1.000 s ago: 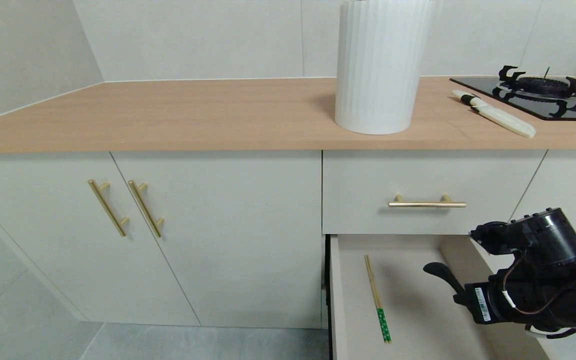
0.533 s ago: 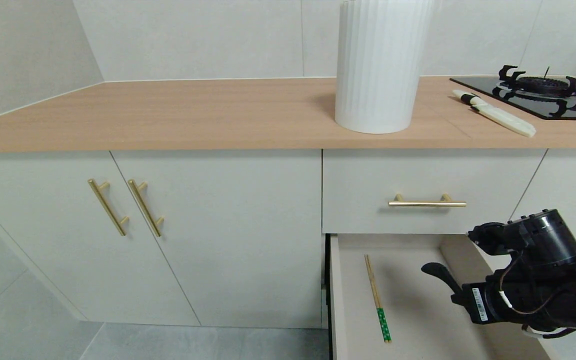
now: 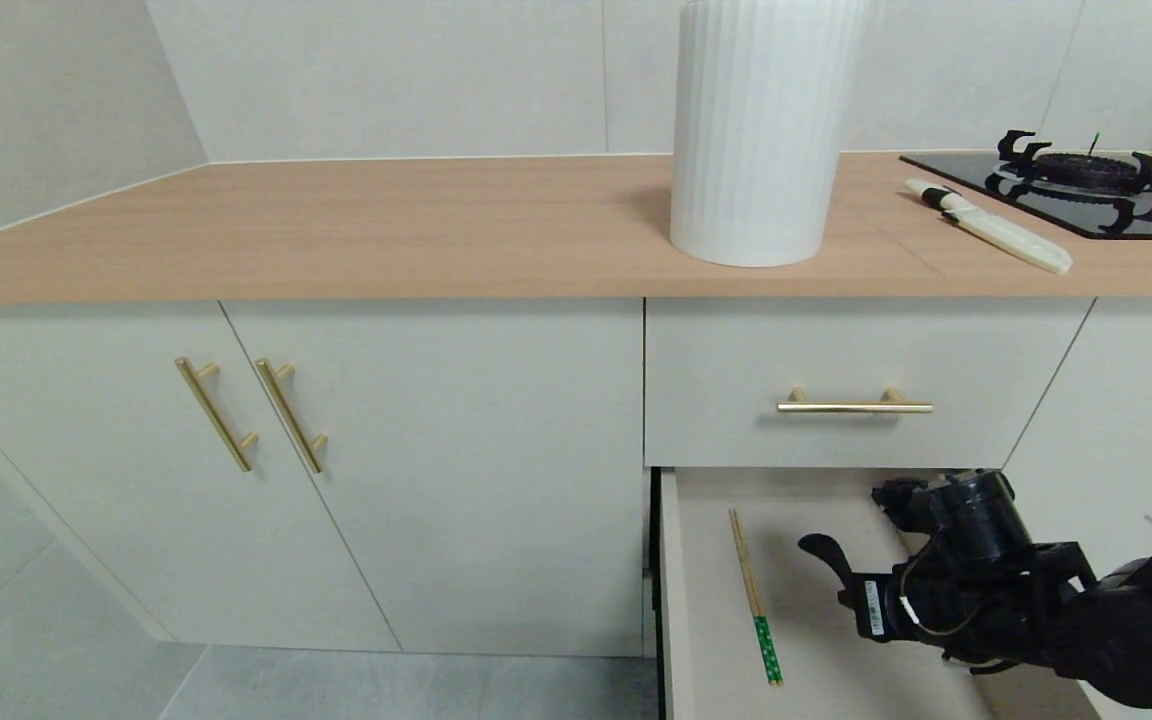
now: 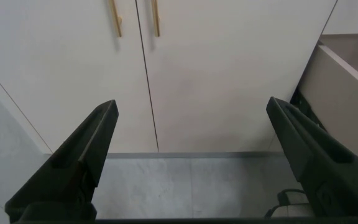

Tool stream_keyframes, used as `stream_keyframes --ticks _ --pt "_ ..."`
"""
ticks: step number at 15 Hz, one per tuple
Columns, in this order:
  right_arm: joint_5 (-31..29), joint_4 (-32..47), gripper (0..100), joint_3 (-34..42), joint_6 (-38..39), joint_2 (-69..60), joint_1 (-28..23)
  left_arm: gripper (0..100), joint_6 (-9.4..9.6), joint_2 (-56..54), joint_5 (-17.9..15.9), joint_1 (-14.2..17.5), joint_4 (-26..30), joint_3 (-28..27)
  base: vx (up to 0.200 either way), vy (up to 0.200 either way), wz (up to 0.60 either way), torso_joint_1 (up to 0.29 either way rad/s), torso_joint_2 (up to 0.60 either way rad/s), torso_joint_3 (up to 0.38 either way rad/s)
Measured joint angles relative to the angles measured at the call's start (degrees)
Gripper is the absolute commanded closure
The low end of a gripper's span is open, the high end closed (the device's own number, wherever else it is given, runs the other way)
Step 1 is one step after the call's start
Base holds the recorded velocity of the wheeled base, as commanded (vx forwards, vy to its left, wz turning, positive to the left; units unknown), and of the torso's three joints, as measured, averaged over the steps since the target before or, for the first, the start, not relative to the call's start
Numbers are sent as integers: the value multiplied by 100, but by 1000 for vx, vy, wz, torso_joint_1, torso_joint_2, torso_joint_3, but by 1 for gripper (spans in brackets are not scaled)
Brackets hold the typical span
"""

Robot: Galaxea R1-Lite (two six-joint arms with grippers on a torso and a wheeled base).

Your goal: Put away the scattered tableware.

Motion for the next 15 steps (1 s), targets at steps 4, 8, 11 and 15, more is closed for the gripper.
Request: stream_keyframes --ticks 4,8,11,15 --pt "-118 -969 100 138 11 1122 0 0 0 0 0 0 0 0 0 0 0 0 0 0" --pt "-261 -1128 100 121 5 1703 2 0 0 0 2 -2 0 0 0 0 0 0 0 0" --pt "-371 -1285 100 88 13 1882 0 0 2 0 2 0 0 0 0 0 0 0 0 0" --pt "-493 -1415 100 83 33 1971 0 0 0 0 2 0 0 0 0 0 0 0 0 0"
